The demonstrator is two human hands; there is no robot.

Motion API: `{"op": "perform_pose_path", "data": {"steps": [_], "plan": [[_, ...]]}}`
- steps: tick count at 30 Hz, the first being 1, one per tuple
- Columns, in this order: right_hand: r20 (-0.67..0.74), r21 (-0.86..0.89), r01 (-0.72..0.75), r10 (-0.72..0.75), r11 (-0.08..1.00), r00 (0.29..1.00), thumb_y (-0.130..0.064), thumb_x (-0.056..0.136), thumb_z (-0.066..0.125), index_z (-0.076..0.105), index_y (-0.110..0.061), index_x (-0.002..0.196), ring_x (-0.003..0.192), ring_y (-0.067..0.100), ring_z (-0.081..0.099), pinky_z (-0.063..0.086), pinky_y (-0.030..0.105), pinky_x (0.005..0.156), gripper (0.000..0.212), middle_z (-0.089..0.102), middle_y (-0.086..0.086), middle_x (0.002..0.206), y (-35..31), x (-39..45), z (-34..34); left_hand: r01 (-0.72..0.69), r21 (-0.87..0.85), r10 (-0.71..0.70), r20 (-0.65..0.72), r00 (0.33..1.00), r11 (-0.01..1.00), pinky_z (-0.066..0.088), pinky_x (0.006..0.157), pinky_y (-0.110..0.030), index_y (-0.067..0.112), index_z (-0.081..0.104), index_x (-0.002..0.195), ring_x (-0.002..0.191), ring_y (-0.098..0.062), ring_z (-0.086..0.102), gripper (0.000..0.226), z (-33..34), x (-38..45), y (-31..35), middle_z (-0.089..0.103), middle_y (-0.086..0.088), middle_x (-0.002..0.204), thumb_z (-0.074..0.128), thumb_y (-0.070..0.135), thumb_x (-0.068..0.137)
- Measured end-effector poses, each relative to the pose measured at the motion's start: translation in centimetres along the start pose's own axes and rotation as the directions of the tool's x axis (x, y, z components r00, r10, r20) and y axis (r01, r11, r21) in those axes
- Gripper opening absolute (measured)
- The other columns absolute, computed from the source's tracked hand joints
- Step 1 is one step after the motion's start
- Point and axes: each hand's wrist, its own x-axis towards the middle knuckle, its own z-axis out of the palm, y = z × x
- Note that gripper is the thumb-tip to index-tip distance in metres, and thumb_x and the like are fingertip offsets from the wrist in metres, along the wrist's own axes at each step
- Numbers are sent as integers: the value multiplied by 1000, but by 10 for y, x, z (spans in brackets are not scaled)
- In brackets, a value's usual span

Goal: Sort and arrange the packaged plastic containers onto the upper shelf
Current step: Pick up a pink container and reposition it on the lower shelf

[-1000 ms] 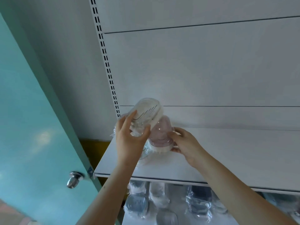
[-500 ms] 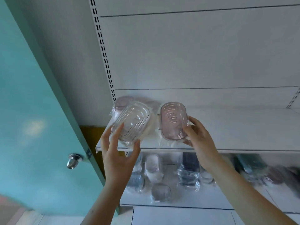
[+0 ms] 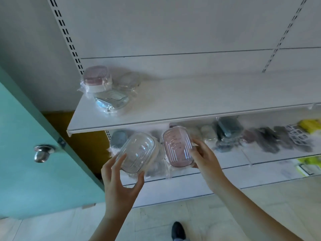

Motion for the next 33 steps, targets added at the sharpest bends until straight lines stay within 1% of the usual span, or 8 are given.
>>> {"op": "perform_pose_path", "data": {"steps": [3, 8, 13, 18, 21, 24, 28, 33], "plan": [[-46, -35, -55, 53, 998, 998, -22, 97, 63, 62, -35, 123, 73, 11, 62, 54, 26, 70, 29, 70, -5, 89, 19, -3, -22, 26, -18, -24, 62, 998, 1000, 50, 99, -50, 14, 53, 136, 128, -29, 45, 74, 23, -8, -1, 45, -8, 135, 75, 46, 74], [-147, -4, -135, 133, 991, 980, -24, 96, 63, 61, -33, 125, 71, 6, 64, 55, 20, 67, 30, 69, -4, 94, 40, 2, -65, 36, -36, -30, 167, 986, 999, 40, 104, -32, 11, 53, 136, 129, -22, 43, 73, 69, -11, 15, 46, -8, 134, 79, 38, 73], [-200, 37, -163, 167, 986, 965, -25, 97, 63, 61, -29, 127, 64, 3, 61, 52, 17, 64, 31, 64, -8, 84, 61, 21, -120, 57, -18, -51, 226, 973, 998, 40, 105, -31, 14, 54, 136, 127, -22, 44, 72, 134, -12, 35, 46, -6, 133, 86, 30, 74], [-239, 62, -212, 221, 975, 945, -29, 96, 63, 58, -33, 125, 76, 7, 65, 52, 15, 63, 30, 68, -1, 102, 84, 55, -192, 133, 14, -132, 263, 956, 991, 34, 103, -15, 16, 53, 137, 125, -20, 44, 74, 219, -9, 68, 45, -2, 132, 89, 20, 72], [-236, 50, -251, 256, 967, 937, -30, 96, 63, 58, -30, 129, 80, 13, 65, 53, 18, 66, 34, 67, 2, 104, 101, 80, -234, 219, 47, -224, 216, 950, 974, 45, 100, -30, 21, 50, 139, 121, -19, 45, 74, 277, -1, 77, 44, 0, 130, 86, 25, 75], [-207, 20, -274, 272, 961, 940, -36, 93, 66, 58, -39, 122, 88, 16, 67, 57, 33, 80, 30, 69, -1, 105, 123, 108, -266, 337, 117, -352, 160, 922, 934, 50, 99, -46, 30, 46, 139, 120, -22, 45, 72, 329, 6, 77, 42, 2, 129, 83, 36, 78], [-181, -15, -298, 290, 954, 940, -39, 92, 68, 58, -45, 116, 99, 14, 68, 56, 47, 94, 27, 68, -5, 109, 147, 136, -288, 351, 181, -379, 155, 912, 919, 44, 97, -33, 26, 44, 141, 121, -13, 38, 71, 388, 10, 76, 41, -3, 135, 80, 38, 81], [-188, -39, -302, 290, 952, 938, -37, 94, 66, 59, -45, 116, 92, 8, 69, 57, 42, 91, 24, 70, -5, 109, 170, 153, -302, 339, 175, -371, 213, 904, 924, 39, 102, -33, 21, 47, 139, 129, -23, 40, 68, 451, 11, 56, 40, -7, 136, 81, 32, 81]]}}
